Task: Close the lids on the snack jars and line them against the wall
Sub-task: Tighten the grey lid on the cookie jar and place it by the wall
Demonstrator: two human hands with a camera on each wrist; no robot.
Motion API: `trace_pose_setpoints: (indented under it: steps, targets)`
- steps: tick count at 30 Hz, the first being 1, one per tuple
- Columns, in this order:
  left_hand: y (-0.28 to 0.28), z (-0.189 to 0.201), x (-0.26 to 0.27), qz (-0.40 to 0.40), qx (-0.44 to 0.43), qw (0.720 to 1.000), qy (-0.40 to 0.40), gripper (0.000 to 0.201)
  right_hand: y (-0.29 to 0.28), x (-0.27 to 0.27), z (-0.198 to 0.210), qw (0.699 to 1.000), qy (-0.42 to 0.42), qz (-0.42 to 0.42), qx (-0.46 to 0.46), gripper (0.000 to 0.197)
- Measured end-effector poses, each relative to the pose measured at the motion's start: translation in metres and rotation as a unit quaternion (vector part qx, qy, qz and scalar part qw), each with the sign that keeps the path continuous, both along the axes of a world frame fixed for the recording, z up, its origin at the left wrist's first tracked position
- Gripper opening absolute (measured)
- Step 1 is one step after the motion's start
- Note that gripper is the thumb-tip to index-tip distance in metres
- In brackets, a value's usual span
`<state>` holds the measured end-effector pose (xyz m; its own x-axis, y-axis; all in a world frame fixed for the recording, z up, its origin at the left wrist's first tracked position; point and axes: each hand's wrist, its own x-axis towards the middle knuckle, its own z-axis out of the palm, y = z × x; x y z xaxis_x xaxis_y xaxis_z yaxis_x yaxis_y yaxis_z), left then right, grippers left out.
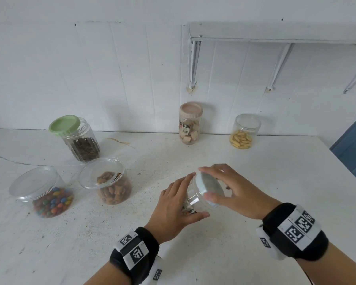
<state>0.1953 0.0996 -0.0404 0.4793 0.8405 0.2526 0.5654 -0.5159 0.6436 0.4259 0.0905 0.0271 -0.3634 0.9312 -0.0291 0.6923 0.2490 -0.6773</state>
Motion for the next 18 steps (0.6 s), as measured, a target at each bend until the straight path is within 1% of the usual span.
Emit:
trace_pose_setpoints:
  steps: [2,4,7,9,14,18]
  targets:
    - [0.002,0.001,-0.005,-0.010,-0.006,1.000,-0.017,0.099,-0.003,0.001,-0.001,0.997,-0.033,0.053,0.044,0.066]
    - [0.005,0.002,-0.010,-0.022,-0.026,0.998,-0.049,0.098,-0.002,-0.005,-0.002,0.993,-0.050,0.068,0.085,0.062]
    - [0.013,0.005,-0.018,-0.030,-0.106,0.982,-0.153,0.095,0.003,-0.021,-0.001,0.990,-0.078,0.040,0.113,0.062]
    - [0.019,0.007,-0.024,-0.024,-0.140,0.970,-0.195,0.094,0.007,-0.035,0.001,0.986,-0.106,0.017,0.130,0.061]
    - [0.031,0.010,-0.036,-0.015,-0.166,0.957,-0.236,0.086,0.016,-0.065,0.011,0.978,-0.148,-0.007,0.146,0.053]
    - [0.032,0.010,-0.046,-0.008,-0.197,0.948,-0.250,0.087,0.018,-0.079,0.017,0.974,-0.174,-0.011,0.145,0.053]
